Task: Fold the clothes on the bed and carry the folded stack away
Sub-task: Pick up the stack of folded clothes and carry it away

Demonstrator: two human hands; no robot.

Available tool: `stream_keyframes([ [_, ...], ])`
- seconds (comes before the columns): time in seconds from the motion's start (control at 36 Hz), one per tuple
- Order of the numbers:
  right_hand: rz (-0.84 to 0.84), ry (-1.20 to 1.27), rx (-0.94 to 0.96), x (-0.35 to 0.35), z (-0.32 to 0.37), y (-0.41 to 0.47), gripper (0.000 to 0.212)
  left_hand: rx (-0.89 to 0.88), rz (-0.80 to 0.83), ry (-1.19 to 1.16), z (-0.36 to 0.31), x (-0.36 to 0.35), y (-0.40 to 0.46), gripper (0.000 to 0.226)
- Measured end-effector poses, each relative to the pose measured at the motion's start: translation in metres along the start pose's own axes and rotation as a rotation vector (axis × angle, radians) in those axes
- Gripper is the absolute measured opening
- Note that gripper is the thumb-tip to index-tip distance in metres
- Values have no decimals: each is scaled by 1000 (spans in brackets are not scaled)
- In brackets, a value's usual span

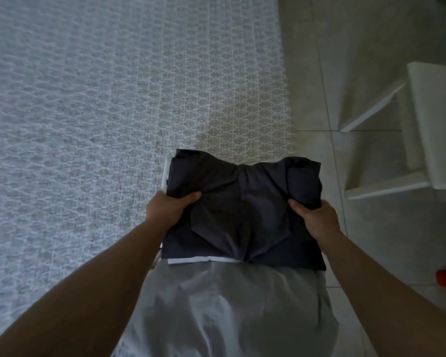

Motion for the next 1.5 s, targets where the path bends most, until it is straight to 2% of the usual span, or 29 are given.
stream_keyframes([
  [0.17, 69, 116, 4, -6, -9, 3, 67, -38, 31, -117, 12, 2, 6, 89],
  [0.22, 48, 113, 10, -4, -7, 1, 73, -12, -26, -78, 18, 6, 6, 94],
  [0.28, -93, 89, 48, 6, 0, -8, 83, -11, -181, 101, 12, 15, -3, 103],
  [0.33, -298, -94, 188, 14, 22, -31, 82, -168, -357, 371, -20, 16, -27, 97],
  [0.39, -385, -450, 383, -3, 52, -56, 77, -491, -416, 614, -59, -6, -52, 76],
  [0.44, -302, -751, 516, -39, 59, -63, 76, -708, -307, 841, -69, -41, -62, 64],
  [0.47, -229, -856, 505, -53, 51, -58, 77, -708, -211, 952, -59, -57, -57, 66],
  [0.53, -100, -956, 368, -65, 24, -42, 82, -600, -61, 1063, -30, -72, -40, 78],
  [0.56, -70, -965, 319, -66, 15, -36, 86, -567, -37, 1066, -20, -72, -33, 82],
  [0.61, -52, -1014, 249, -65, 10, -26, 90, -527, -7, 1102, -15, -73, -24, 84],
  [0.69, -1, -1166, 104, -66, 21, -33, 86, -426, 171, 1131, -19, -70, -28, 82],
  [0.75, -21, -1202, 79, -73, 42, -53, 80, -371, 225, 1087, -21, -57, -43, 79],
  [0.89, -2, -1161, 343, -137, 107, -135, 65, -492, 40, 1095, -31, 15, -113, 72],
  [1.03, 56, -1146, 506, -229, 153, -217, 75, -530, -62, 1126, -5, 109, -159, 61],
  [1.14, 81, -1036, 619, -306, 210, -272, 73, -524, -191, 1143, 21, 211, -175, 62],
  [1.33, 121, -1069, 633, -449, 276, -343, 65, -472, -223, 1163, 109, 370, -190, 64],
  [1.5, 211, -1130, 709, -564, 317, -404, 63, -307, -278, 1085, 180, 481, -202, 63],
])
Point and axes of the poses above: each hand's wrist, its own y-axis towards the middle knuckle, its own x-axis out of the back of the hand, z = x × y, the point moved 10 cm from there along y, towards the middle knuckle, and after that the axes turned 13 degrees about z, right-handed, at the moved point
